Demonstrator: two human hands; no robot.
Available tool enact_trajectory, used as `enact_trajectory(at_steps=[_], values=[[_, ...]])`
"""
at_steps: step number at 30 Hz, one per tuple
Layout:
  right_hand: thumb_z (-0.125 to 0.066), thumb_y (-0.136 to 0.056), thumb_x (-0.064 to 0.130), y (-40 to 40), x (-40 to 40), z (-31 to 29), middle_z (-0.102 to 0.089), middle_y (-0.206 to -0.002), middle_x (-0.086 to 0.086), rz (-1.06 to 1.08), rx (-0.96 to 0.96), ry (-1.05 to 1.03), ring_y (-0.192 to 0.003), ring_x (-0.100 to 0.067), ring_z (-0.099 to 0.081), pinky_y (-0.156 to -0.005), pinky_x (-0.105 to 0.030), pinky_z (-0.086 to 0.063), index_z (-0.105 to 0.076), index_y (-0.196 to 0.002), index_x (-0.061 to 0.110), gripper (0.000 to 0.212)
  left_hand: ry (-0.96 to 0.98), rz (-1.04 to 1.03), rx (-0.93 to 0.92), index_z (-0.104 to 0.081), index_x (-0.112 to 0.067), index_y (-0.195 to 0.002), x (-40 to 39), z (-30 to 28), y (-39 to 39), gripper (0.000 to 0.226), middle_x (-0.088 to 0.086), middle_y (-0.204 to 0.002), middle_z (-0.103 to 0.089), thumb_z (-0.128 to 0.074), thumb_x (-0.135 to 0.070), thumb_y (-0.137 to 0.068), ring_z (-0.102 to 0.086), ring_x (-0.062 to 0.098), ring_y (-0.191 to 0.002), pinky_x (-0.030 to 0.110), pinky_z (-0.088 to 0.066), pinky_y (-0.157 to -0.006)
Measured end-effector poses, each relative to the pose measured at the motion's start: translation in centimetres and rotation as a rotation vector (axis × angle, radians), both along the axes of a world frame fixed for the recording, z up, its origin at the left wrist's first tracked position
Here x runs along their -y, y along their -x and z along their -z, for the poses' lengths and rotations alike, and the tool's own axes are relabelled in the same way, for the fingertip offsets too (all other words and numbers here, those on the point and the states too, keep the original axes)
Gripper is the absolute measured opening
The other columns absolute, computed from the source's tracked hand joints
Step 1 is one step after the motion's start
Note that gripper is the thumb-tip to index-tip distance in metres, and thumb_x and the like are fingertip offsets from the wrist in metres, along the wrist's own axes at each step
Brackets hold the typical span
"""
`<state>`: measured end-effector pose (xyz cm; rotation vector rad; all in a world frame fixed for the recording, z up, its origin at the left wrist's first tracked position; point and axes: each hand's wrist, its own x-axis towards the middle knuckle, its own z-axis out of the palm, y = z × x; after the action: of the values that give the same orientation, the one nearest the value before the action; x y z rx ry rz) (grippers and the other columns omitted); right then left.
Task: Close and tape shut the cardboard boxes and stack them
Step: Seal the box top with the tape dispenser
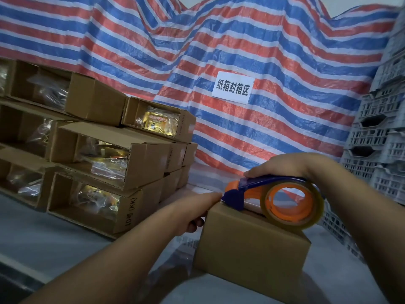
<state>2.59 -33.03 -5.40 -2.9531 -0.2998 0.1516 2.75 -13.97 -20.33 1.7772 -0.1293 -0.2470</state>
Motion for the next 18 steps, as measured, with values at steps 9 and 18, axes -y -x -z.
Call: enact_trajectory(at_steps=[9, 18], values=[[-0.046, -0.101, 0.053, 0.8, 1.3, -1.2, -0.072, -0.071, 0.003, 0.034, -0.189, -0.129, -0.061, -0.007, -0.068, -0.062, -0.015, -0.053, -0.063, -0.109, 0.015, 0.043, -0.102, -0.009, 0.042, -0.055, -0.023, -0.089, 0.0, -0.8, 0.6, 0.031, -0.002, -0.071, -0.048, -0.044, -0.052, -0.094, -0.037, 0.011, -0.062, 0.021, -0.029, -0.051], [-0.055, -0.060, 0.085, 3.7, 9.3, -2.2, -0.067, -0.068, -0.003, 0.220, -0.097, 0.029, -0.054, -0.013, -0.059, -0.062, -0.025, -0.048, -0.077, -0.068, 0.024, 0.065, -0.096, 0.000, 0.039, -0.058, -0.020, -0.093, 0.0, -0.6, 0.5, 0.033, -0.001, -0.071, -0.048, -0.044, -0.049, -0.097, -0.037, 0.011, -0.060, 0.020, -0.028, -0.050]])
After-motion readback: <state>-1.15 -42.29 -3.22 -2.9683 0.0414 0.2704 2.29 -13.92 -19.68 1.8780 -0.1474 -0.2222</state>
